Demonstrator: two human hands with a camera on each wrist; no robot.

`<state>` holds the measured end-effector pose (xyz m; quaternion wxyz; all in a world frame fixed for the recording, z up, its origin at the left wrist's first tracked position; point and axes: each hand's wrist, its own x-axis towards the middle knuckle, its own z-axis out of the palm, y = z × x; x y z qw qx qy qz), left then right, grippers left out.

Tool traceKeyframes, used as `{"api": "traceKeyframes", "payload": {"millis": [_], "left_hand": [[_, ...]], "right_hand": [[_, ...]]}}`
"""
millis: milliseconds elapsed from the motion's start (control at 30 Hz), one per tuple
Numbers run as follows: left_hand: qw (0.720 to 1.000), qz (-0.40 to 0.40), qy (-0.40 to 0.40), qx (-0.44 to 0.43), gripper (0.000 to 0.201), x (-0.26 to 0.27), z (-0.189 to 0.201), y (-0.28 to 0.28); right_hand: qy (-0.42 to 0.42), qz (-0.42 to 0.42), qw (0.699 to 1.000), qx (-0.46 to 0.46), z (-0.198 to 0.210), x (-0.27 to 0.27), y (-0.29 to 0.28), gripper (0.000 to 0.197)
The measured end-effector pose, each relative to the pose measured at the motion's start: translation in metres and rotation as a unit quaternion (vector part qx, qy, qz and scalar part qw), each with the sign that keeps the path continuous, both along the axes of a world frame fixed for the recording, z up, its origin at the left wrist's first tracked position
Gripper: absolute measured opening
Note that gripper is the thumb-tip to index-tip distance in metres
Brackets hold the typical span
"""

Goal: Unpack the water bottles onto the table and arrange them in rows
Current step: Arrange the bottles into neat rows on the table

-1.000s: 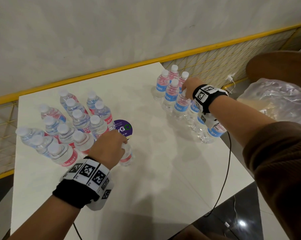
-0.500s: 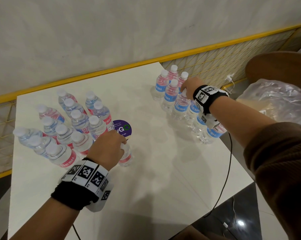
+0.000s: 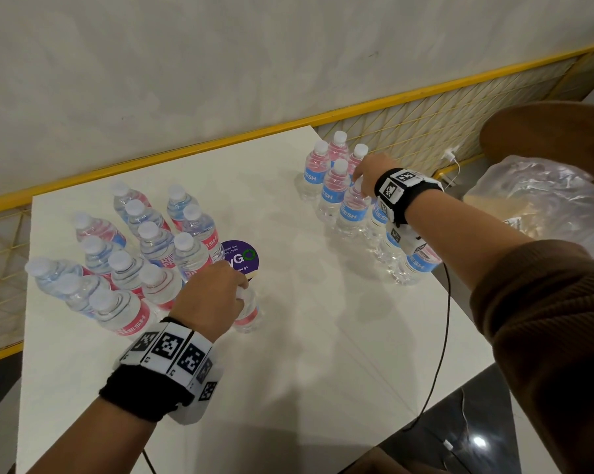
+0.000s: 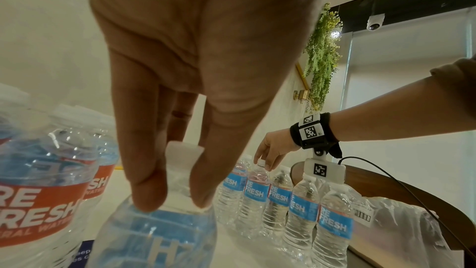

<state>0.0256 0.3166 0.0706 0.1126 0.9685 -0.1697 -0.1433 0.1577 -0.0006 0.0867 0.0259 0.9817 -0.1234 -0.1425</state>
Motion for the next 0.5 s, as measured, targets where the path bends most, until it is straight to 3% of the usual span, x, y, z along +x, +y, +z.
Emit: {"api": "traceKeyframes", "payload": {"millis": [233, 333, 433, 500], "left_hand": [[1.0, 0.006, 0.005, -0.001, 0.033, -0.001, -0.002, 0.002], [1.0, 0.002, 0.013, 0.0, 0.033, 0.0, 0.001, 0.001], [0.999, 0.001, 0.032, -0.015, 0.031, 0.005, 0.002, 0.0], [0.999, -0.003, 0.038, -0.023, 0.03, 0.007, 0.002, -0.003]], "right_hand": [[0.027, -0.008, 1.0, -0.01, 0.002, 0.003, 0.005, 0.038], [0.001, 0.001, 1.0, -0.026, 0.009, -0.007, 0.016, 0.034], [-0.055, 0.071, 0.996, -0.004, 0.017, -0.034, 0.056, 0.046], [-0.002, 0.168, 0.981, 0.097, 0.024, -0.064, 0.096, 0.048]]}}
